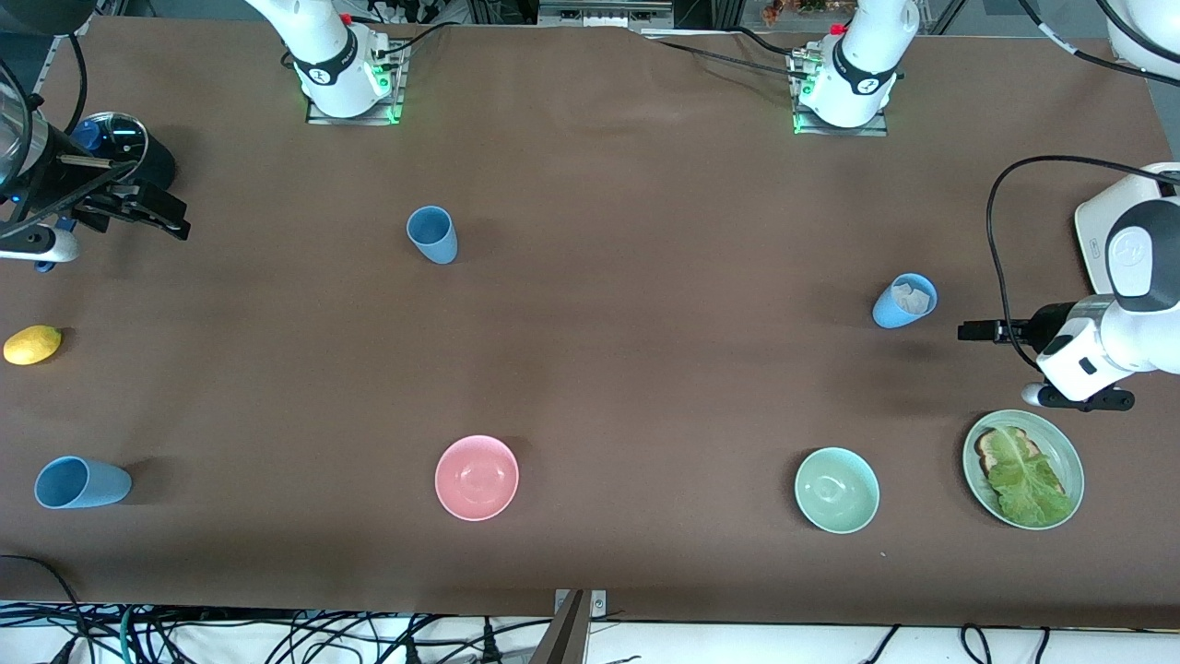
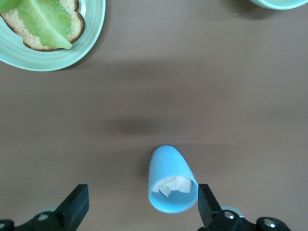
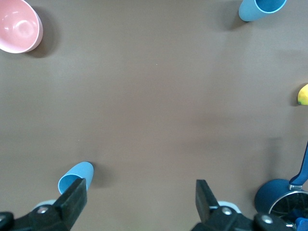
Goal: Stack blue cups with both arms
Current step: 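Reach the left gripper toward the blue cup holding white tissue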
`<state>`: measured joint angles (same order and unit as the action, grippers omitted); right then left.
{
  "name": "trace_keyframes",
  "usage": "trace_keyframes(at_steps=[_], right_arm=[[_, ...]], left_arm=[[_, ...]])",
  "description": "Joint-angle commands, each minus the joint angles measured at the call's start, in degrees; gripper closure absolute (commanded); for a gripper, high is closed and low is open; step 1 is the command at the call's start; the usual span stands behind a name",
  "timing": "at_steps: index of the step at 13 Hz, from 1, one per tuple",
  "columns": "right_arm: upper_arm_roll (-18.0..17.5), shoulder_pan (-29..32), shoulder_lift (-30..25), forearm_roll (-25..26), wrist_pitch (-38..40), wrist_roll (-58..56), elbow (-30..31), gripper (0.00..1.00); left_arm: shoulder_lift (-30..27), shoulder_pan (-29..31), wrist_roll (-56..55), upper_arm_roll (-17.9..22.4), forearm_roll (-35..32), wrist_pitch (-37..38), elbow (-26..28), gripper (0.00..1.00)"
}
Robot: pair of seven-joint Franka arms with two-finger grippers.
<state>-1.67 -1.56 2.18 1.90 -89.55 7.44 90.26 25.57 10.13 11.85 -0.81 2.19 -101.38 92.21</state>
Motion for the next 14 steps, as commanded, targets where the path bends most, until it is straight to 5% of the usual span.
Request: trace_keyframes(at_steps=[1, 3, 7, 14], right_arm=[[-0.3, 0.6, -0.4, -0.4, 0.5, -1.0, -0.2, 0.00], [-0.4, 0.6, -0.4, -0.4, 0.5, -1.0, -0.2, 0.00], [-0.3, 0.6, -0.4, -0.4, 0.5, -1.0, -0.2, 0.00], [-0.3, 0.6, -0.4, -0.4, 0.5, -1.0, -0.2, 0.00]], left_arm=[[-9.6, 0.2, 2.3, -0.4, -0.5, -14.9, 18.0, 0.00], [-13.7, -0.2, 2.4, -0.4, -0.5, -24.9, 27.7, 0.00], [-18.8, -1.5, 2.4, -0.2, -0.5, -35.4, 38.4, 0.00], [-21.6, -1.3, 5.1, -0.3, -0.5, -47.8, 47.4, 0.00]])
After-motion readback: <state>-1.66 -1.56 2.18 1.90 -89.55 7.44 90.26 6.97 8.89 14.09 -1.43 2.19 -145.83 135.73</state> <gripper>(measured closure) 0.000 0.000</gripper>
